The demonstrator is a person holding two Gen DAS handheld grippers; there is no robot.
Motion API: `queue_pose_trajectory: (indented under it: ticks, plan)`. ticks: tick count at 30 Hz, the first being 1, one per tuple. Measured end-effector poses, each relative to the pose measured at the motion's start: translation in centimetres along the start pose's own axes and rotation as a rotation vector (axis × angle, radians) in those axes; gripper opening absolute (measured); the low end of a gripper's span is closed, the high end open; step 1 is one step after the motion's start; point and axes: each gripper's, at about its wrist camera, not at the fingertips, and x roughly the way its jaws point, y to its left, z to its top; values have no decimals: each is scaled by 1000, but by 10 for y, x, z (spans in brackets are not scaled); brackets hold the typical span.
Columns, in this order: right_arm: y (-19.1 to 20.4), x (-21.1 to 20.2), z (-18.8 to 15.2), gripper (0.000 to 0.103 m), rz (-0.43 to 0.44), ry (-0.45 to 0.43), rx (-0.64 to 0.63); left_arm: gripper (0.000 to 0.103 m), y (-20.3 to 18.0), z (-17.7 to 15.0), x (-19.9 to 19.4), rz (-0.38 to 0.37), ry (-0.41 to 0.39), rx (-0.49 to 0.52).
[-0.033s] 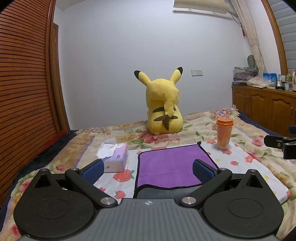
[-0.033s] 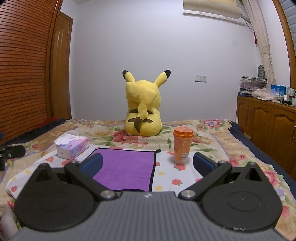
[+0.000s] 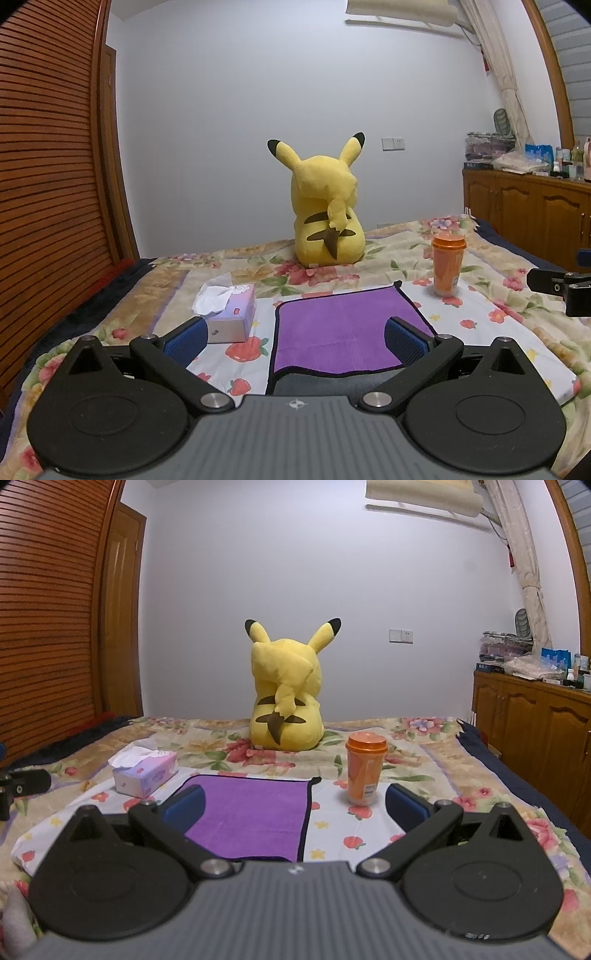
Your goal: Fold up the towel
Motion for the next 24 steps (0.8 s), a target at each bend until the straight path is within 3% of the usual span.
queue_pose_trajectory:
  ticks: [24]
  plan:
    - [6,35,-6,103,23,103,-6,103,-7,-4,52,-45,121,56]
